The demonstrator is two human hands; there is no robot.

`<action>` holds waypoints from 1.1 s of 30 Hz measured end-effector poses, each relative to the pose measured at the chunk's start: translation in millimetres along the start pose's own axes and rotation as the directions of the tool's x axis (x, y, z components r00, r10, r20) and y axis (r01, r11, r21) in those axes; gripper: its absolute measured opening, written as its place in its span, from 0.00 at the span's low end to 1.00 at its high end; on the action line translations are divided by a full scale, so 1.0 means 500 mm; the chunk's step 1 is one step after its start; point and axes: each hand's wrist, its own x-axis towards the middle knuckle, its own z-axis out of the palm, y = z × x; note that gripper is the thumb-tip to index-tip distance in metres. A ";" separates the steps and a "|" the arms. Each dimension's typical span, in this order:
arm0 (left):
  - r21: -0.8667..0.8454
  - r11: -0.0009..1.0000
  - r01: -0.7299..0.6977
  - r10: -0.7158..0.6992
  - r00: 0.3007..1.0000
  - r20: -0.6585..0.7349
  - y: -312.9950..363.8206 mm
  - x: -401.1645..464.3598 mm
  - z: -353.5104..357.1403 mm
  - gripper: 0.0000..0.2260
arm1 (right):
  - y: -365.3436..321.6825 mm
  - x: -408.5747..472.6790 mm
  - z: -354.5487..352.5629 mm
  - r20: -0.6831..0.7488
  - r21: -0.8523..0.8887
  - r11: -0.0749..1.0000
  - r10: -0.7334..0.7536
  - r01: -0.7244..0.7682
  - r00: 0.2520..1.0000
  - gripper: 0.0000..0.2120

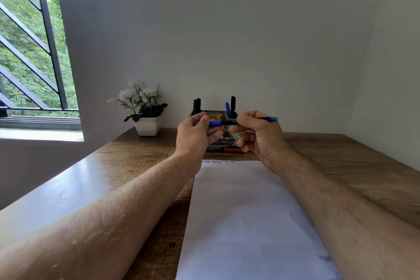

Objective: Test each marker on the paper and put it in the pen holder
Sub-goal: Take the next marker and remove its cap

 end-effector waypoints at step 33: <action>0.116 0.993 0.028 -0.030 0.999 0.013 -0.009 -0.021 0.003 0.26 | -0.003 -0.012 0.001 0.121 -0.636 0.771 0.057 0.033 0.991 0.10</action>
